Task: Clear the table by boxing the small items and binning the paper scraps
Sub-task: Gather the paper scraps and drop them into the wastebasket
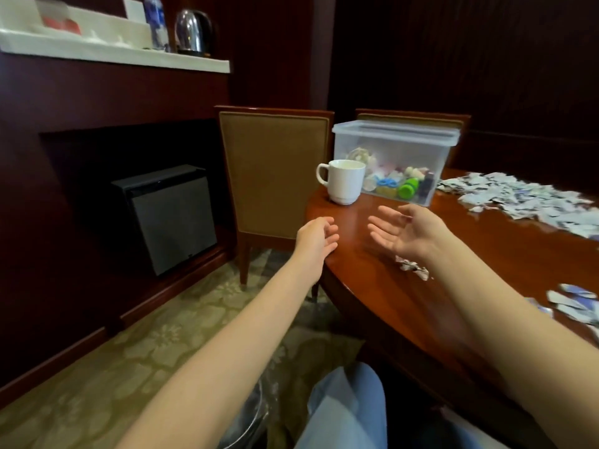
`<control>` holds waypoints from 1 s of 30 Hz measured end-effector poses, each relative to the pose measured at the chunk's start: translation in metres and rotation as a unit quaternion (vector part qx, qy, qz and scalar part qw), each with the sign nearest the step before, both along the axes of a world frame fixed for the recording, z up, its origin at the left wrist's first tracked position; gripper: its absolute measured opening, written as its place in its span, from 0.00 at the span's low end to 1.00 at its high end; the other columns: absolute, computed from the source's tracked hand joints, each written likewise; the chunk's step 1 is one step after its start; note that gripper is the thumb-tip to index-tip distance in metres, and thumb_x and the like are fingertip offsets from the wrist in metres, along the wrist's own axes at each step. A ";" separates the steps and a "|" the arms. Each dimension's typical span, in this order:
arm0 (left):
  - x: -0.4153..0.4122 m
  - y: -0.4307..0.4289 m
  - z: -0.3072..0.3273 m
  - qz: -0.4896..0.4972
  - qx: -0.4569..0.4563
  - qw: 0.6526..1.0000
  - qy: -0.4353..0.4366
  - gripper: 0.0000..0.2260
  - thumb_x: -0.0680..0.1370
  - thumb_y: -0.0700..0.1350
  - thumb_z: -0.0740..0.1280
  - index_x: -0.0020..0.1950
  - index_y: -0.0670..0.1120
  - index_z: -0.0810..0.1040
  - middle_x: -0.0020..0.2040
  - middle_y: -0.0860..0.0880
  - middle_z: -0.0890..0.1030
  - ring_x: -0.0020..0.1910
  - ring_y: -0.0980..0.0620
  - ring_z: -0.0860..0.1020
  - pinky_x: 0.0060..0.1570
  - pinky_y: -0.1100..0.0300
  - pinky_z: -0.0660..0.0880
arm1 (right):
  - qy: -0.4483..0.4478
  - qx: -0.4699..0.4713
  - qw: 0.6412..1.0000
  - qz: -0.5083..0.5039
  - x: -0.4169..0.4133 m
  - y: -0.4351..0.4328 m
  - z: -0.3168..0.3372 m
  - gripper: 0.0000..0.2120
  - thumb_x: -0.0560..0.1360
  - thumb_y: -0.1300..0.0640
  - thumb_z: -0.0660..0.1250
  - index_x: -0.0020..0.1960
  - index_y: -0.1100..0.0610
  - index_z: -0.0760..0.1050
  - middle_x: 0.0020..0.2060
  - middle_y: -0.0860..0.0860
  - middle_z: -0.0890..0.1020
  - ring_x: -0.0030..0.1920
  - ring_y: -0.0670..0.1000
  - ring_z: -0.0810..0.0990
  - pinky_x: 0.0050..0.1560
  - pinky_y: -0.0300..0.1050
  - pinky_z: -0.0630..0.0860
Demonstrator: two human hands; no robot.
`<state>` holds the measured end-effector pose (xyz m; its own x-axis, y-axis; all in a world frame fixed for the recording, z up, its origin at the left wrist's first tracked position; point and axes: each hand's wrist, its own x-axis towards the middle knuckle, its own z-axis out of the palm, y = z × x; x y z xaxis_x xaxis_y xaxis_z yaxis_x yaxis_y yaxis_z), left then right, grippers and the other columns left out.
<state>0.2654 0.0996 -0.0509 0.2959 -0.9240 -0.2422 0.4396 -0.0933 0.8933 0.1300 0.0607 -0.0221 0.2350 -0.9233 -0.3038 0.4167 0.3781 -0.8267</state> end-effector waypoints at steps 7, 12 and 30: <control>-0.058 -0.013 0.003 -0.116 0.007 0.976 -0.187 0.14 0.80 0.41 0.57 0.63 0.41 0.75 0.54 0.45 0.73 0.53 0.49 0.72 0.53 0.60 0.70 | 0.029 -0.012 0.998 -0.055 -0.062 0.018 0.006 0.15 0.81 0.56 0.49 0.49 0.59 0.73 0.66 0.60 0.72 0.67 0.58 0.71 0.58 0.49 0.69; -0.087 -0.016 -0.005 -0.144 -0.040 0.925 -0.350 0.12 0.79 0.46 0.57 0.58 0.48 0.77 0.57 0.49 0.77 0.54 0.52 0.74 0.53 0.61 0.68 | 0.025 -0.009 0.995 -0.099 -0.097 0.030 0.006 0.15 0.82 0.56 0.49 0.51 0.59 0.74 0.65 0.60 0.73 0.66 0.57 0.72 0.58 0.49 0.70; -0.147 -0.001 -0.013 -0.299 -0.087 0.797 -0.518 0.11 0.79 0.51 0.59 0.60 0.53 0.72 0.65 0.48 0.73 0.64 0.47 0.72 0.64 0.49 0.70 | 0.554 -0.287 0.776 -0.092 -0.175 0.084 -0.006 0.14 0.75 0.60 0.65 0.60 0.52 0.73 0.61 0.50 0.75 0.57 0.49 0.75 0.52 0.40 0.73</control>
